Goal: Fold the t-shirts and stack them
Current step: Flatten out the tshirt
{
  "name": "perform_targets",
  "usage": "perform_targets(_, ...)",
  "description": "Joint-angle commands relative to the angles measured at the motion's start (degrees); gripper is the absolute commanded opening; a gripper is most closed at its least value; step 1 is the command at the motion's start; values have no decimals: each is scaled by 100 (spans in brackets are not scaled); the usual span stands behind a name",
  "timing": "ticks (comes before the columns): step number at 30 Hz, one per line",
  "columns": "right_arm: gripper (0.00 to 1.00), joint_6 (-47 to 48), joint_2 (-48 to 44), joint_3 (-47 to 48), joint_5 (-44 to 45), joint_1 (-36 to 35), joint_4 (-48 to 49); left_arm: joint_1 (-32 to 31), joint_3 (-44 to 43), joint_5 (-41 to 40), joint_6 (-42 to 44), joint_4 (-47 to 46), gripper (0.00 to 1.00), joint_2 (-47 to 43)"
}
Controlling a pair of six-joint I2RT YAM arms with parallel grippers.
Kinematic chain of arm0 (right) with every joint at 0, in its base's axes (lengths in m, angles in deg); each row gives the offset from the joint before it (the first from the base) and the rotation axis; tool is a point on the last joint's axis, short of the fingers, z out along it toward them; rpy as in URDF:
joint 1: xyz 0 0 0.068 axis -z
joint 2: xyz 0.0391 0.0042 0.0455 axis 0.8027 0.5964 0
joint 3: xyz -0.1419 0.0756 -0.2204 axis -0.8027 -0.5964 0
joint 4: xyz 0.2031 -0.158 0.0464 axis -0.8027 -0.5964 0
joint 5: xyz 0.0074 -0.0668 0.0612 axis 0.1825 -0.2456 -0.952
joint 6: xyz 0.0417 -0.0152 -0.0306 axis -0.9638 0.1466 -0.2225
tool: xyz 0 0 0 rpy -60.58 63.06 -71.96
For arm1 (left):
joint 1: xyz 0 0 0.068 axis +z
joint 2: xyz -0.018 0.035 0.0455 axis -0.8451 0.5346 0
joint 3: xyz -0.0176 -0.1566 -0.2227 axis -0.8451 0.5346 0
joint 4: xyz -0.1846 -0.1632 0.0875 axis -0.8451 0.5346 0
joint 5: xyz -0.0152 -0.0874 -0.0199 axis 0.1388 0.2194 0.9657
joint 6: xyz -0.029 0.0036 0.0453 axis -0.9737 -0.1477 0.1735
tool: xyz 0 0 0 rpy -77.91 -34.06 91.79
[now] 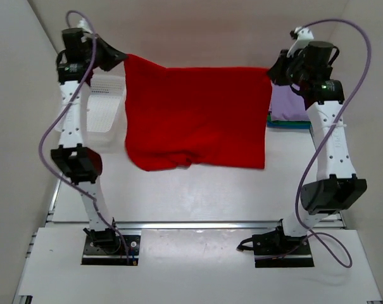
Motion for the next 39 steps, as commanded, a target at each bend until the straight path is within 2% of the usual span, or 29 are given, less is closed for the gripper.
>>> perform_targets(1,0,79,-629,867,72,265,689,242,1504,442,-519,-2205,0,-2232)
perform_targets(2,0,27,-620,859,-34,328,733,260,2132,389,-528,-2395,0,-2621)
perform_targets(5,1,17,-821,63,-306,565,812,111,2393,265,-11,-1803,0,-2976)
perform_targets(7,0,52,-1024,-659,-386,635,873,-82,2910,353,165,-1685,0,-3273)
perform_targets(9,0,192,-1383,-1781,-377,601,900,-241,4389,344,245,-1868,0,-4053)
perform_targets(10,0,202,-1611,-2370,-360,575,865,-424,4737,249,211,-2009,0,-4284)
perform_targets(11,0,219,-1796,-2941,-412,574,821,-504,5506,187,236,-2124,0,-4756)
perform_targets(15,0,228,-2638,-4629,-150,390,506,-759,7846,20,324,-1906,0,-6303)
perform_targets(17,0,228,-3166,-5431,-88,346,322,-1004,8620,-208,386,-1617,0,-6945)
perform_targets(19,0,202,-3492,-5819,35,276,-143,-1128,9500,-394,333,-1291,0,-7850)
perform_targets(21,0,132,-3861,-6101,1,214,-390,-1190,10011,-490,194,-993,0,-8466)
perform_targets(24,0,0,-4573,-6479,-148,179,-628,-1532,10512,-868,27,-552,0,-9101)
perform_targets(27,0,-175,-4820,-6559,8,-5,-673,-1560,11067,-711,-149,-543,0,-9436)
perform_targets(31,0,-185,-4540,-6410,-235,55,-849,-1559,11394,-421,-299,-788,0,-9507)
perform_targets(39,0,-520,-3979,-6428,-429,47,-796,-1437,11069,-570,-124,-998,0,-9113)
